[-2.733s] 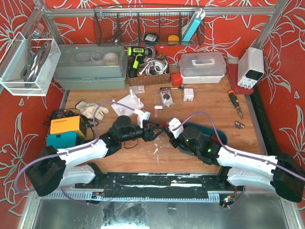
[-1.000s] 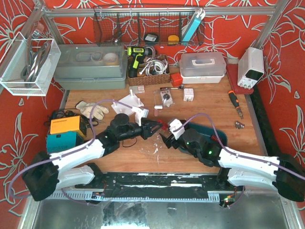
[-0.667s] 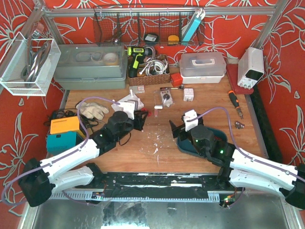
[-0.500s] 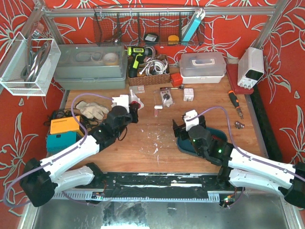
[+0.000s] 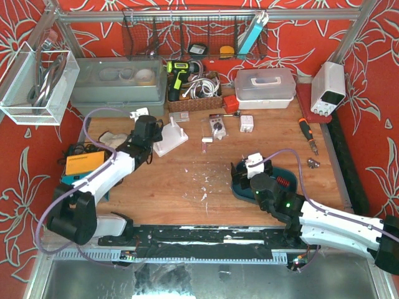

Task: Install the large spring

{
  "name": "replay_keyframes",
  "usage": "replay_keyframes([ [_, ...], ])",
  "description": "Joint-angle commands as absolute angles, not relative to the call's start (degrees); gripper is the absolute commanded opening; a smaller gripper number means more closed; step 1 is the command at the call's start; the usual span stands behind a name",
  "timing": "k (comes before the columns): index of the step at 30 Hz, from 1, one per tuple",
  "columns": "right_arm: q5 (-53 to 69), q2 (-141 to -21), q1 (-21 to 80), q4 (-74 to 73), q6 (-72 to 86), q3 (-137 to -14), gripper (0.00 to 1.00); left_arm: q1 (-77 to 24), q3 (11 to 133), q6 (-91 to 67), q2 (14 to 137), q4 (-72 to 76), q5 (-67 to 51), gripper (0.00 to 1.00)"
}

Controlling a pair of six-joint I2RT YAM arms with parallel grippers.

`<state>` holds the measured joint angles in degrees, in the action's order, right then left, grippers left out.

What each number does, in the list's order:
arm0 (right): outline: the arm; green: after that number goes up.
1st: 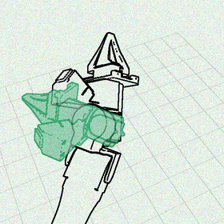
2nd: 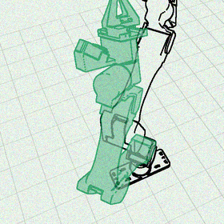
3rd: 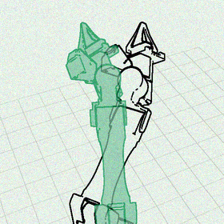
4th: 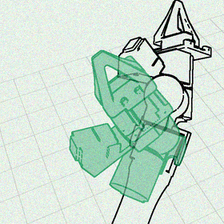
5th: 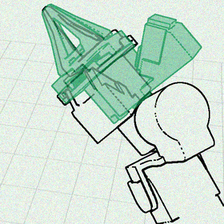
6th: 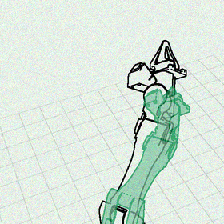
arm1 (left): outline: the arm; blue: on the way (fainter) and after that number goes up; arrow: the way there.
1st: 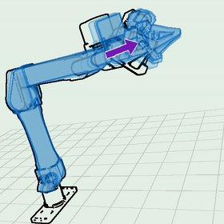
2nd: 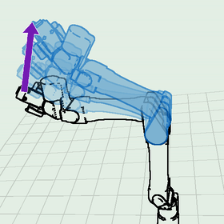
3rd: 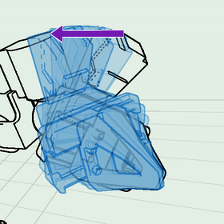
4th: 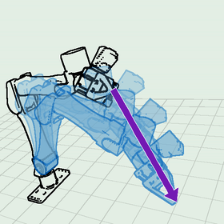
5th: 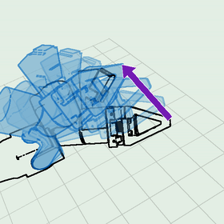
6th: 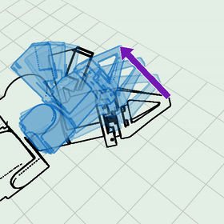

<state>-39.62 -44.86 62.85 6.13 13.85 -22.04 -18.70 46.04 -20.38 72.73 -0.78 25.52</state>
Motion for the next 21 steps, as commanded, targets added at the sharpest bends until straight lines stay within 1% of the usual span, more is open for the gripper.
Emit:
replay_keyframes([
  [1, -41.1, -44.6, 62.5, 10.1, 12.7, -21.2, 0.99, -14.7, 49.6, -20.4, 76.9, 1.2, 24.8, 0.00],
  [9, -39.0, -46.9, 62.5, 12.0, 12.1, -21.4, 0.99, -11.3, 51.2, -19.7, 83.0, 2.4, 21.5, 0.00],
  [14, -39.0, -49.3, 62.5, 11.8, 11.8, -22.5, 0.99, -10.6, 52.2, -19.1, 85.3, 2.4, 20.7, 0.00],
  [21, -38.5, -49.6, 62.5, 12.0, 11.5, -22.6, 0.99, -9.5, 52.6, -18.9, 87.3, 3.6, 20.3, 0.01],
])
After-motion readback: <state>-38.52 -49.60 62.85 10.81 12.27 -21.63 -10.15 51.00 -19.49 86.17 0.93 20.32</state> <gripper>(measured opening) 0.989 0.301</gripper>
